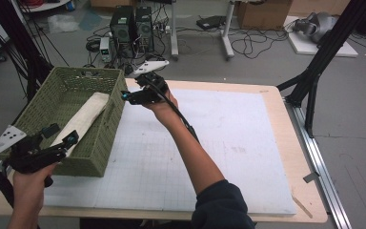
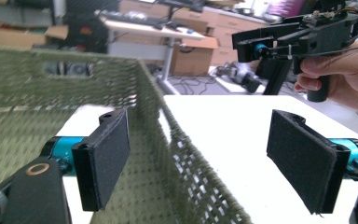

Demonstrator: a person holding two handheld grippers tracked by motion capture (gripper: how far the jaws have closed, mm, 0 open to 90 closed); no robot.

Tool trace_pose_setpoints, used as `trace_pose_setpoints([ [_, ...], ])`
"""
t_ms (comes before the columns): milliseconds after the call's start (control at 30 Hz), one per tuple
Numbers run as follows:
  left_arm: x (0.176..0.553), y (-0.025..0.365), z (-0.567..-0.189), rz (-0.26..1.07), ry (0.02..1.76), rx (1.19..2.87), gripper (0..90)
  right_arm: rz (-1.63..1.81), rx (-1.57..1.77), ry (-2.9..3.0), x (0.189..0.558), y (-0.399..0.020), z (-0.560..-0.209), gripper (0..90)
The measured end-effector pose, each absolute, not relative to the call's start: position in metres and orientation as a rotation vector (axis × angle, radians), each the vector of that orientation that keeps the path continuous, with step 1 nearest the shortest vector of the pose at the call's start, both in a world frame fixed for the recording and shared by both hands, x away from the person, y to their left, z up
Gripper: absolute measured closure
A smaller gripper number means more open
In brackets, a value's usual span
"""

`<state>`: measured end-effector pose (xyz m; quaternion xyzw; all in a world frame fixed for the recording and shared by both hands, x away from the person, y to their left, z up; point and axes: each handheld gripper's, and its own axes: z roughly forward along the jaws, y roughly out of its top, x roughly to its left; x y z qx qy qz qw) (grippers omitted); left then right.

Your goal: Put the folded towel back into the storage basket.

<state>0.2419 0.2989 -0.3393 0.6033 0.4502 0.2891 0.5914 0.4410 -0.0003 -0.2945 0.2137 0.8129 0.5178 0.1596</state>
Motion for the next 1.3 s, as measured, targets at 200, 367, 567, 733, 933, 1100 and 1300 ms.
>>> trace_pose_setpoints([
  [200,0.246,0.288,-0.339,0.654,0.974,1.438,21.8,1.491,0.64,2.296,0.425,-0.038,-0.297,25.0],
  [367,0.251,0.276,-0.338,0.619,0.942,1.446,21.7,1.478,0.657,2.268,0.411,-0.07,-0.301,20.5],
  [567,0.259,0.258,-0.338,0.562,0.891,1.475,18.8,1.421,0.699,2.233,0.391,-0.108,-0.312,18.9],
  [733,0.266,0.241,-0.34,0.533,0.849,1.505,18.5,1.387,0.754,2.209,0.375,-0.141,-0.323,18.6],
  [933,0.276,0.223,-0.344,0.494,0.815,1.536,18.5,1.342,0.813,2.178,0.357,-0.178,-0.335,18.5],
  [1100,0.282,0.207,-0.346,0.474,0.758,1.581,18.8,1.327,0.857,2.139,0.339,-0.204,-0.343,18.5],
  [1300,0.285,0.191,-0.346,0.447,0.748,1.596,19.0,1.294,0.883,2.095,0.316,-0.231,-0.353,18.5],
])
